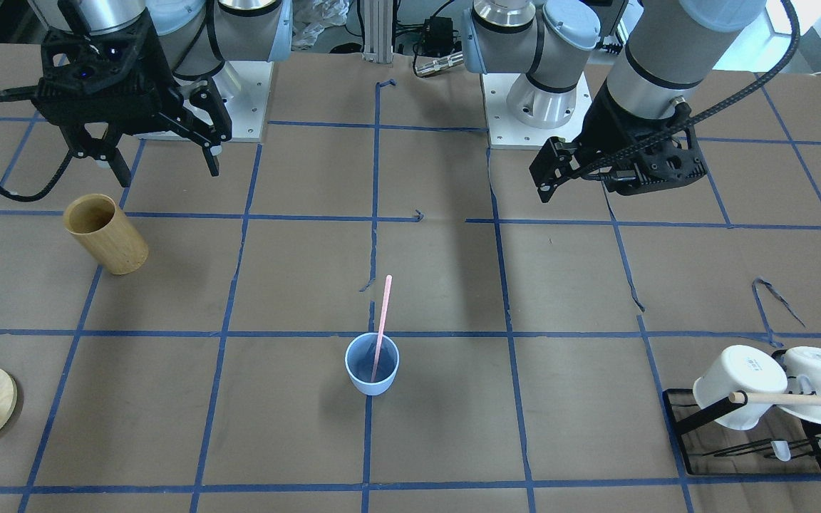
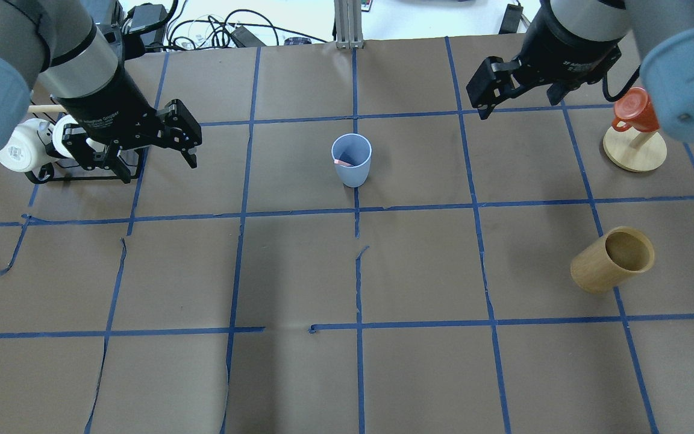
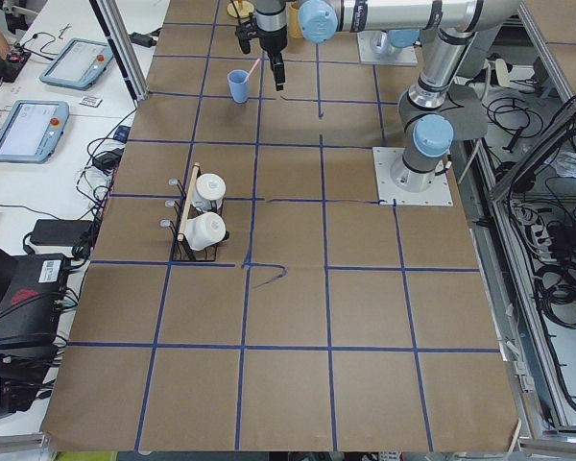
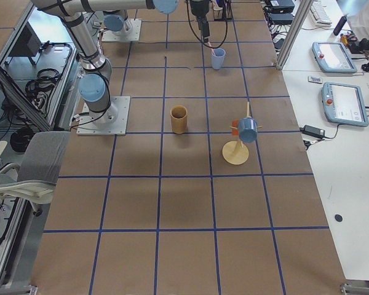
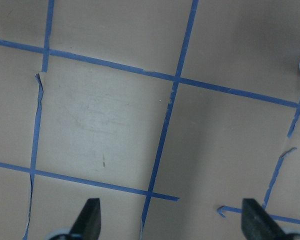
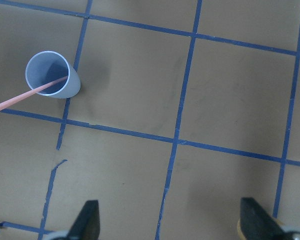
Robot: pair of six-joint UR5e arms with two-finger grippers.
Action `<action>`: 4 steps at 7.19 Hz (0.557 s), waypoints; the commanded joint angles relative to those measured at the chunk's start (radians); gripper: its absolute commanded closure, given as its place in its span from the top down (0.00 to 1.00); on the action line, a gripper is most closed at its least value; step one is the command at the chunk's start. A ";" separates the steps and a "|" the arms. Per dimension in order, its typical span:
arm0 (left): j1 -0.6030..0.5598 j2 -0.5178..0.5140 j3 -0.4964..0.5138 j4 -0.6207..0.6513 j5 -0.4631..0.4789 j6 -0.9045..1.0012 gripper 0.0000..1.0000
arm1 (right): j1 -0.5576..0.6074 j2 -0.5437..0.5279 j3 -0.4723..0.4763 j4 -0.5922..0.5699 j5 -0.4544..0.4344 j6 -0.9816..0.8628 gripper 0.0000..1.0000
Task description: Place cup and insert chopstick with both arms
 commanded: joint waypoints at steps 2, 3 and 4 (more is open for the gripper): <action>0.000 0.001 0.000 0.000 0.000 0.000 1.00 | -0.013 0.000 -0.025 0.087 -0.021 0.053 1.00; 0.000 0.001 0.000 0.000 0.000 0.000 1.00 | -0.011 -0.002 -0.023 0.089 -0.035 0.111 1.00; 0.000 0.000 0.000 0.000 0.000 0.000 1.00 | -0.013 0.001 -0.022 0.089 -0.033 0.099 1.00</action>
